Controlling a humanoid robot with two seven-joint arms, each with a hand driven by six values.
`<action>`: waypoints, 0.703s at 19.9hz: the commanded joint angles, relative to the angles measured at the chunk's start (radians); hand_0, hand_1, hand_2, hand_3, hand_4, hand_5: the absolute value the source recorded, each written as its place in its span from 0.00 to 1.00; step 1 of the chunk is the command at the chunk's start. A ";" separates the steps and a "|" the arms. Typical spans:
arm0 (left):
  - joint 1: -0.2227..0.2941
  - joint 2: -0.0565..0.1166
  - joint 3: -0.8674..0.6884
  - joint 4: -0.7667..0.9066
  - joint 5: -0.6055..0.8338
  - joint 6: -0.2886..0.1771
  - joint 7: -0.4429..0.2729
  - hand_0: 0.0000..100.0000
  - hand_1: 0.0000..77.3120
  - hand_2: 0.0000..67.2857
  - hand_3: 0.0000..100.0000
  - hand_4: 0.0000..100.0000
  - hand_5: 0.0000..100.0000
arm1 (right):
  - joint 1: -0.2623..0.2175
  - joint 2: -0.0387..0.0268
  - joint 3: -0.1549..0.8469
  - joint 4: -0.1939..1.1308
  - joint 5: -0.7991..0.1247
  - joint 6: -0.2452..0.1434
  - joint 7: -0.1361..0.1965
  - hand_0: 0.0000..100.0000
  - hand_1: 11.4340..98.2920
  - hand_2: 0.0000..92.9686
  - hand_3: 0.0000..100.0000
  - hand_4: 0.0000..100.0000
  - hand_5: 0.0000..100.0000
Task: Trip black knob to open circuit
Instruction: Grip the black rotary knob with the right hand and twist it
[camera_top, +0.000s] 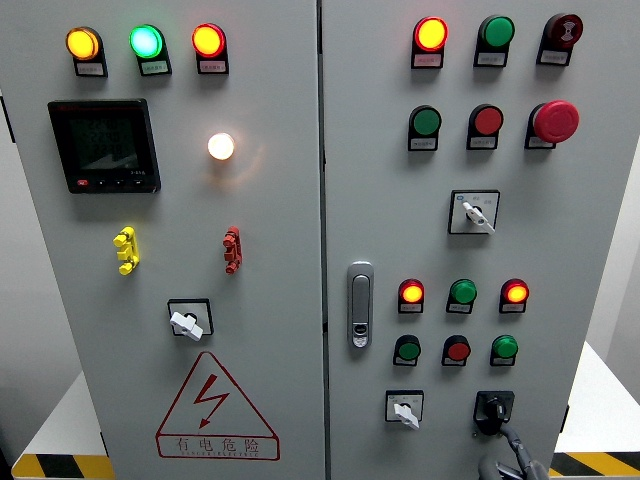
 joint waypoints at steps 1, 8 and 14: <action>0.000 0.000 0.001 0.000 0.000 0.000 0.000 0.00 0.05 0.19 0.21 0.07 0.02 | 0.001 -0.0008 -0.002 0.000 0.000 0.000 -0.001 0.87 0.42 0.04 0.86 0.83 0.95; 0.000 0.000 -0.001 0.000 0.000 0.000 0.000 0.00 0.05 0.19 0.21 0.07 0.02 | 0.010 -0.0008 -0.010 0.001 0.000 0.000 -0.002 0.87 0.41 0.05 0.87 0.84 0.96; 0.000 0.000 0.001 0.000 0.000 0.000 0.000 0.00 0.05 0.19 0.21 0.07 0.02 | 0.014 -0.0008 -0.010 0.001 0.000 0.000 -0.005 0.87 0.41 0.05 0.87 0.85 0.96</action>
